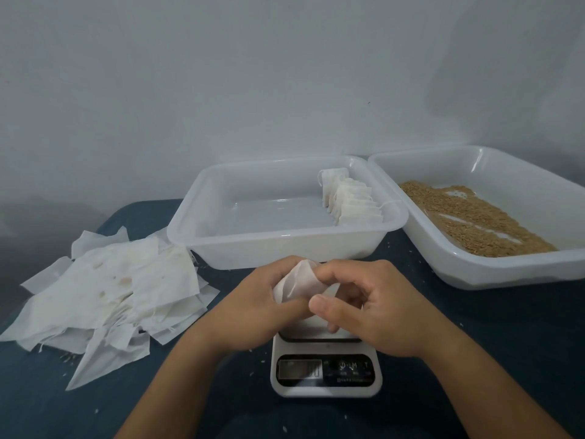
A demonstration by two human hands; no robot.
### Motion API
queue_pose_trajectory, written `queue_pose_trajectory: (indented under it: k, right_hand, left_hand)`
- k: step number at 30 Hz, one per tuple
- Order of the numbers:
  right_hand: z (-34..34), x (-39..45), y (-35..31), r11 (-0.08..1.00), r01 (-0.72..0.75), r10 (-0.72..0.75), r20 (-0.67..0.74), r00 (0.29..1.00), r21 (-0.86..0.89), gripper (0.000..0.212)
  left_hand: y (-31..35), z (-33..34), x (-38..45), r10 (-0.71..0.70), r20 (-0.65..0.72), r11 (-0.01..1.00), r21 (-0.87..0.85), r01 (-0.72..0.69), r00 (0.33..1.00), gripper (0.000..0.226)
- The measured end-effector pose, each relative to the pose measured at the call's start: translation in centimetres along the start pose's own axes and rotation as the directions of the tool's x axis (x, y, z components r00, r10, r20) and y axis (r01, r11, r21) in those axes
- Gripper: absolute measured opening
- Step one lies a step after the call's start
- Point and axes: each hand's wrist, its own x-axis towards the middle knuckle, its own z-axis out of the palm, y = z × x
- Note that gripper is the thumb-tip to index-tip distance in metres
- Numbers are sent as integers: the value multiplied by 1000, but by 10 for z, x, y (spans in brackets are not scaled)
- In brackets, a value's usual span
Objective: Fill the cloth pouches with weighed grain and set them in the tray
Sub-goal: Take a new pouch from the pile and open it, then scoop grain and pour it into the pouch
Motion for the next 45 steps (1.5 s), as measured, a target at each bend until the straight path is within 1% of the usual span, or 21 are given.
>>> queue_pose_trajectory:
  k: [2, 5, 7, 10, 13, 15, 17, 20, 22, 24, 26, 28, 30, 32, 34, 36, 38, 40, 42, 44, 45]
  right_hand:
    - [2, 1, 0, 999, 5, -5, 12, 1000, -52, 16]
    - [5, 3, 0, 994, 19, -20, -3, 1000, -110, 8]
    - [6, 3, 1, 993, 23, -27, -31, 999, -113, 13]
    - [4, 3, 2, 991, 53, -61, -58, 996, -121, 17]
    - [2, 2, 2, 987, 97, -106, -68, 992, -129, 21]
    - [0, 2, 2, 982, 114, -122, -47, 991, -148, 25]
    - [-1, 2, 3, 975, 134, -139, -18, 990, -178, 30]
    - [-2, 1, 5, 951, 182, -188, -1, 982, -249, 33]
    - [-2, 1, 4, 921, 223, -239, -11, 971, -321, 31]
    - [-2, 0, 3, 871, 280, -322, -37, 946, -404, 27]
    - [-4, -1, 2, 829, 315, -391, -77, 917, -463, 27]
    - [-10, -1, 2, 808, 328, -435, -120, 892, -490, 30]
    - [-17, -2, 3, 797, 329, -466, -169, 869, -507, 31]
    - [-25, -4, 4, 797, 319, -483, -226, 846, -512, 29]
    - [-30, -4, 6, 808, 299, -482, -278, 831, -508, 26]
    - [-34, -5, 8, 823, 292, -484, -335, 808, -487, 26]
    - [-38, -5, 9, 847, 293, -482, -407, 776, -444, 25]
    - [-42, -4, 9, 896, 266, -421, -489, 764, -356, 26]
    - [-46, -3, 11, 949, 162, -290, -550, 783, -269, 27]
    - [-58, 0, 17, 960, -27, -153, -607, 780, -277, 29]
    - [-69, 1, 24, 943, -147, -83, -640, 764, -298, 33]
  left_hand:
    - [0, 0, 0, 15, -11, 999, 35, -14, 1000, 33]
    - [1, -1, 0, 20, -16, 996, 84, -19, 1000, 34]
    - [1, 0, 0, 6, -15, 995, 95, -4, 1000, 32]
    - [2, 1, 0, -5, -10, 997, 82, 6, 1000, 29]
    - [1, 0, 1, -9, -16, 998, 54, 10, 1000, 36]
    - [1, -1, 0, -12, -12, 1000, 17, 12, 1000, 39]
    - [1, -3, 1, -9, 13, 1000, -4, 9, 1000, 39]
    - [2, -4, 1, -24, 90, 999, -21, 26, 996, 47]
    - [4, -5, 2, -33, 91, 999, 9, 33, 995, 47]
    - [7, -3, 5, -58, 80, 995, 81, 51, 995, 45]
    - [11, 1, 10, -66, 105, 989, 141, 51, 992, 37]
    - [18, 6, 17, -35, 116, 987, 161, 17, 993, 30]
    - [26, 10, 25, -9, 70, 991, 137, -1, 998, 38]
    - [30, 12, 33, 21, 19, 994, 108, -23, 1000, 40]
    - [27, 16, 38, 50, -18, 997, 65, -49, 999, 30]
    - [21, 21, 41, 68, -62, 998, 16, -67, 996, 28]
    - [13, 27, 40, 69, -115, 997, -8, -71, 991, 30]
    - [7, 30, 37, 79, -172, 997, 18, -77, 982, 28]
    - [3, 31, 34, 90, -219, 996, 46, -82, 972, 28]
    - [1, 29, 31, 108, -265, 994, 50, -98, 958, 31]
    - [0, 29, 29, 117, -283, 993, 50, -107, 952, 32]
